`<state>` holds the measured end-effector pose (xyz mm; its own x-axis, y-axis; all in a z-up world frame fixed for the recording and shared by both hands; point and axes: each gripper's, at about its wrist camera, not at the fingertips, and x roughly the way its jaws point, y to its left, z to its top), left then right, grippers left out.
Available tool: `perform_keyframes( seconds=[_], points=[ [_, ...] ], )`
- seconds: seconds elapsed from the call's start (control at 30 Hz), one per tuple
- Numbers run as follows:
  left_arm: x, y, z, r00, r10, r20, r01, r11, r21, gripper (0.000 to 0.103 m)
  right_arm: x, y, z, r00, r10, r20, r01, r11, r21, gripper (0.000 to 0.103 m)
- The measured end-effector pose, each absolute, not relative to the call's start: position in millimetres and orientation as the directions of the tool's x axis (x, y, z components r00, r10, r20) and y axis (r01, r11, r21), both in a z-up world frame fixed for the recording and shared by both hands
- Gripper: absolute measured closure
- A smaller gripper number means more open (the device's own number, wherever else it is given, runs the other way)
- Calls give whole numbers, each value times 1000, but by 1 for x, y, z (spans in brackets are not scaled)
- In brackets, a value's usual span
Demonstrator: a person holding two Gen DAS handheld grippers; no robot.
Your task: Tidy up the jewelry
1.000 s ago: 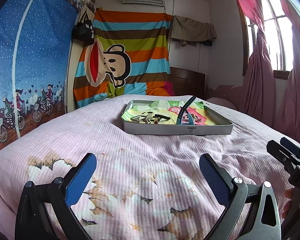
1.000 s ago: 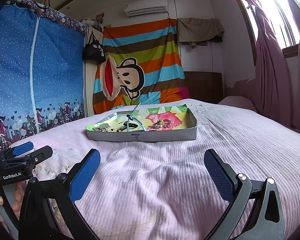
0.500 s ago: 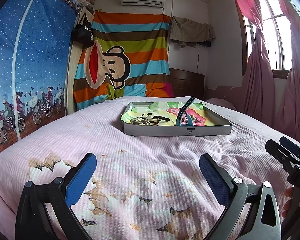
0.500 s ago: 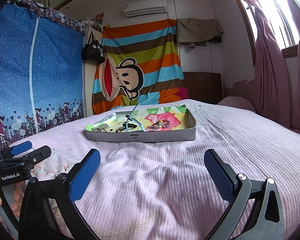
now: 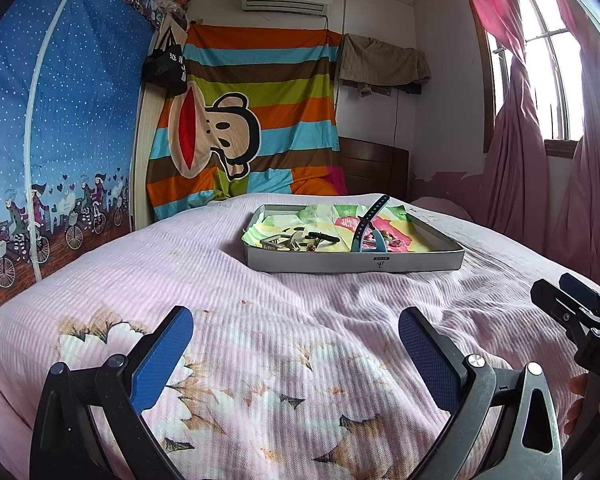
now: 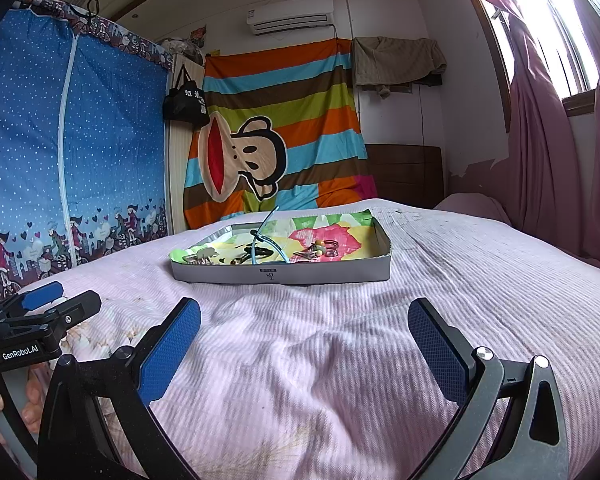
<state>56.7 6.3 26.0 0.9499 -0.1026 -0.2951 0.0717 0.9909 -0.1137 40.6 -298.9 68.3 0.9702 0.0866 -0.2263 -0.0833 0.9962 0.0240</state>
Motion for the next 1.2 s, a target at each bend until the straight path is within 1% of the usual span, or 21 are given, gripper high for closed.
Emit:
perform_keyframes(
  seconds=[1.2],
  points=[
    [56,4,27,953,-101,-287,75,992,-102,0,40,-299,68,970,86,-226,-83,996,24,1]
  ],
)
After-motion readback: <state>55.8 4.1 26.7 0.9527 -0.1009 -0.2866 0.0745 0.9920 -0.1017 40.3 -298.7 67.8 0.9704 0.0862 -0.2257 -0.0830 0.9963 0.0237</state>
